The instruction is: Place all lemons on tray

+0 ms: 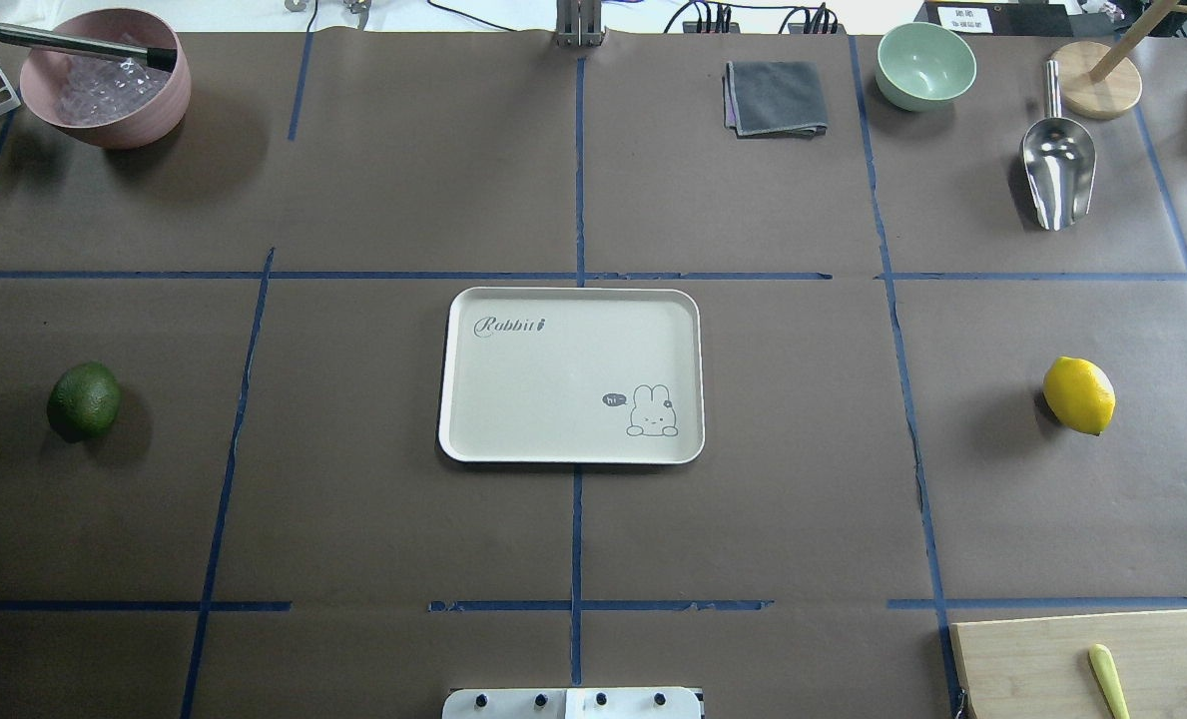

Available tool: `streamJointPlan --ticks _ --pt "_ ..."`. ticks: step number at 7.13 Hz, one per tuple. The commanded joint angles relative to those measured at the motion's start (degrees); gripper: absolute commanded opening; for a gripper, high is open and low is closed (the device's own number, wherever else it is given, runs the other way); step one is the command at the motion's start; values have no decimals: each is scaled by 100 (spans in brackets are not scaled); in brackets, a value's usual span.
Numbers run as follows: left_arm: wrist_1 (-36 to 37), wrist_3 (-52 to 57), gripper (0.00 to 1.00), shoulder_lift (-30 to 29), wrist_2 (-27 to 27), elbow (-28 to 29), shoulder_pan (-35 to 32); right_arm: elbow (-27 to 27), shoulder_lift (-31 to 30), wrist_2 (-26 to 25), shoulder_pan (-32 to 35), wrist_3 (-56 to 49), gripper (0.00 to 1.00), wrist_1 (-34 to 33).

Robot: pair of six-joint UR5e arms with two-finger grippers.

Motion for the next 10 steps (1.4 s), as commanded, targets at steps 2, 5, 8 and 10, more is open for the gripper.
streamJointPlan --ticks 2,5,8,10 --pt "42 26 100 175 17 -161 25 -35 19 -1 -31 19 100 167" --pt "42 0 100 192 0 -136 25 -9 28 16 -171 36 100 378" --pt "-2 0 100 192 -53 -83 34 79 28 43 -224 133 100 378" --pt "-29 9 100 201 -53 -100 34 465 20 -18 -1046 1226 100 561"
